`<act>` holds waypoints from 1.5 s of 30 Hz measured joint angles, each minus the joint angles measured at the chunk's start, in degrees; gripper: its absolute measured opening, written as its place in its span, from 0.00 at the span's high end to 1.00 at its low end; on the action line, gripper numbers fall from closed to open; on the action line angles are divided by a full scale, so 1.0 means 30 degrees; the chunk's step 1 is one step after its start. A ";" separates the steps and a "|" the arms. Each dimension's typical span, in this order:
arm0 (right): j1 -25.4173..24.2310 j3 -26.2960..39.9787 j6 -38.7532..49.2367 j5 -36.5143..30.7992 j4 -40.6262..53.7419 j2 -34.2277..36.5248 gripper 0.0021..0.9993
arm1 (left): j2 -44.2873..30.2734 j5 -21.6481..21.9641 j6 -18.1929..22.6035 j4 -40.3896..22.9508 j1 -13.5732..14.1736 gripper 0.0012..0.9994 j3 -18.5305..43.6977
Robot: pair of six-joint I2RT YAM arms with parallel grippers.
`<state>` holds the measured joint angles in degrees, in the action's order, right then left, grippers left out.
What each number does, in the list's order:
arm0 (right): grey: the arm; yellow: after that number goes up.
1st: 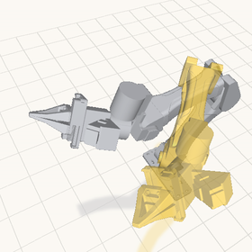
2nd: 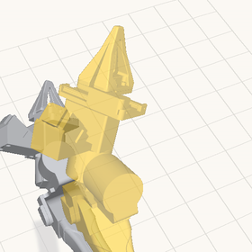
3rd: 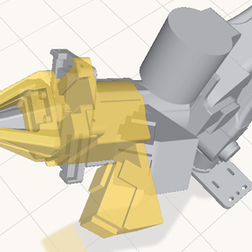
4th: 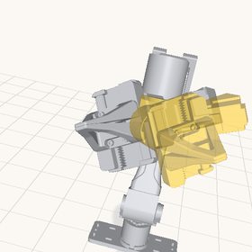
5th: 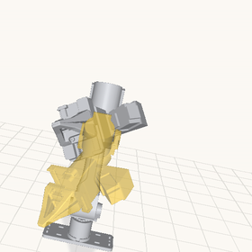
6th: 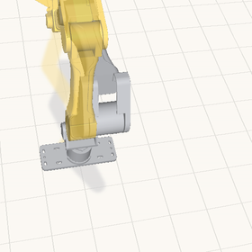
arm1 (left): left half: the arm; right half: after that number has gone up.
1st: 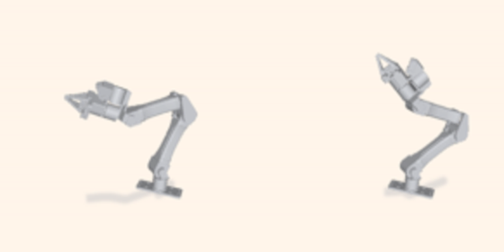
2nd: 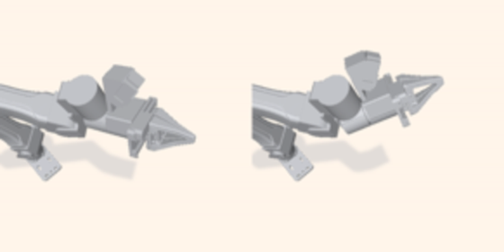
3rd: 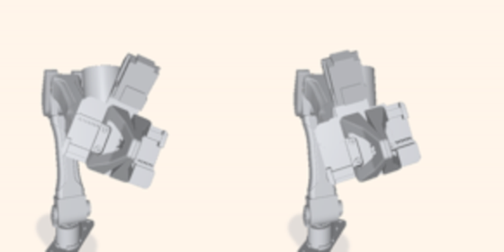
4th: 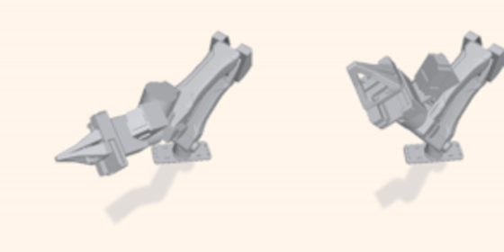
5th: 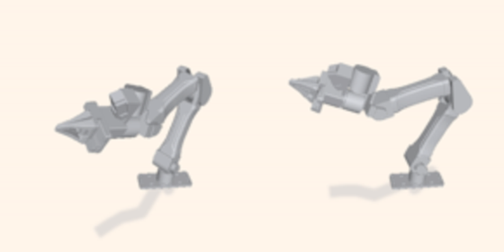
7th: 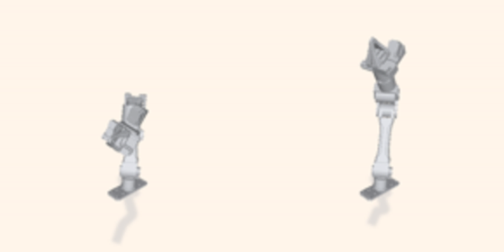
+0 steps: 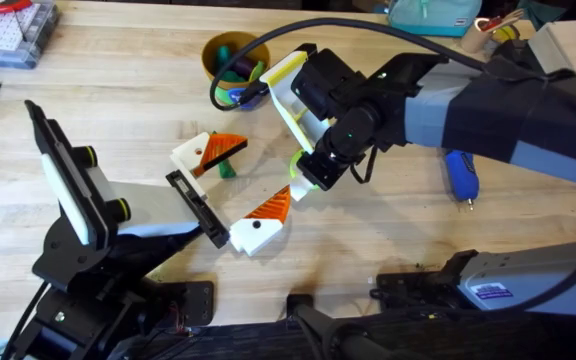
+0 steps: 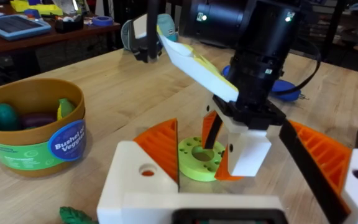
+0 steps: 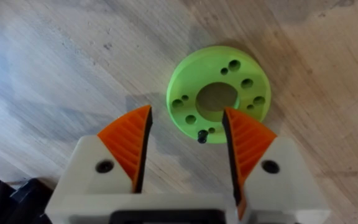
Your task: Pick up the gripper from the table and insert it into the empty holder that is missing its gripper. Then pick up a screw, insert it into the mounting hole, and use the screwdriver to tighten it. Finally, clean up the table by picking up the vegetable and placing it into the bucket.
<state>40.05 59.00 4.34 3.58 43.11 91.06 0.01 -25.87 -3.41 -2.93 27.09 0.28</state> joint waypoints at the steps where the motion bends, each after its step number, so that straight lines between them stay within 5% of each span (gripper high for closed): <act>1: 0.0010 0.0000 -0.0002 -0.0047 0.0012 0.0010 0.34 | -0.0002 0.0002 -0.0007 0.0005 0.0000 0.01 0.0005; 19: -0.0252 0.0619 -0.0007 -0.0200 0.2826 -0.2163 0.33 | -0.0007 0.0007 -0.0012 0.0003 0.0000 0.01 0.0005; 34: -0.0252 0.0590 -0.0007 -0.0214 0.2200 -0.0223 0.34 | -0.0007 0.0007 -0.0012 0.0005 0.0000 0.01 0.0005; 41: -0.0252 0.0576 0.0036 -0.0265 0.1898 -0.0223 0.59 | -0.0006 0.0007 -0.0012 0.0005 0.0000 0.01 0.0005; 45: -0.0252 0.0574 -0.0007 -0.0258 0.1829 -0.0223 0.62 | -0.0007 0.0007 -0.0012 0.0005 -0.0006 0.01 0.0005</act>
<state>39.29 60.72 4.32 2.81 48.60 90.39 -0.01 -25.85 -3.44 -2.92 27.07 0.30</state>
